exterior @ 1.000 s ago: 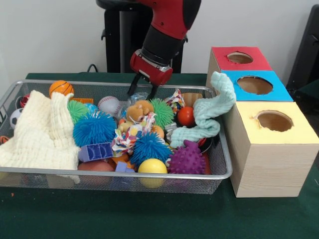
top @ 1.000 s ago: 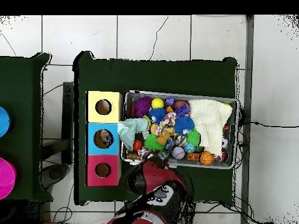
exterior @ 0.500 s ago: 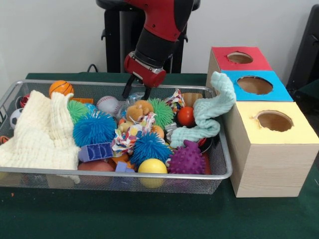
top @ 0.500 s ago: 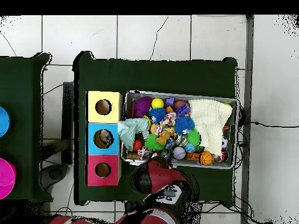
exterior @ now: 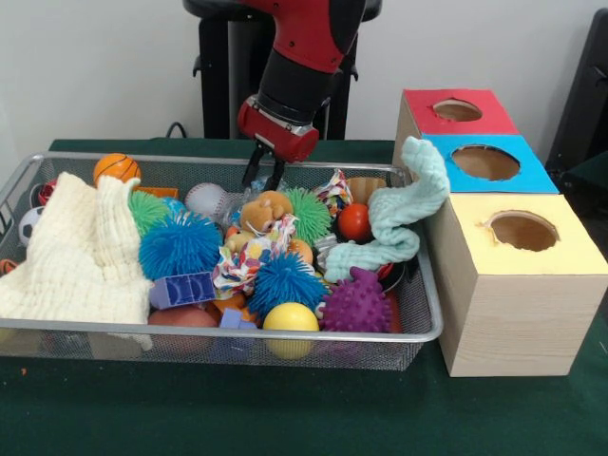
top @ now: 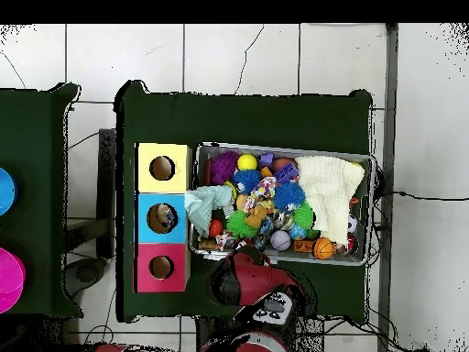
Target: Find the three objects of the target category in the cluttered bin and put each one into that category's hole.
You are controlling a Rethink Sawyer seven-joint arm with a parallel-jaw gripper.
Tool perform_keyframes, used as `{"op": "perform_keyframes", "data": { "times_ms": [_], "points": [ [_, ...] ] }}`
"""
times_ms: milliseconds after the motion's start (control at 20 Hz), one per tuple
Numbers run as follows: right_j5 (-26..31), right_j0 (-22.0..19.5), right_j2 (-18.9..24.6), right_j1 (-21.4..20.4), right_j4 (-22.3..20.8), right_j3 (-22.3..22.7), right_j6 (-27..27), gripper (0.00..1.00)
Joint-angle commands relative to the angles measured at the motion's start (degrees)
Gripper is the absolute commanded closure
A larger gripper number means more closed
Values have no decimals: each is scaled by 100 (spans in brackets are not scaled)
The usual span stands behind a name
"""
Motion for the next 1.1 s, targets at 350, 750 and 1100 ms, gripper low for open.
{"op": "perform_keyframes", "data": {
  "times_ms": [350, 750, 1100],
  "points": [
    [1505, -127, 993, -851, -259, 513, -67, 100],
    [1802, 54, 851, -1399, -300, 576, -111, 100],
    [2080, 178, 703, -1635, -304, 546, -47, 100]
  ]
}}
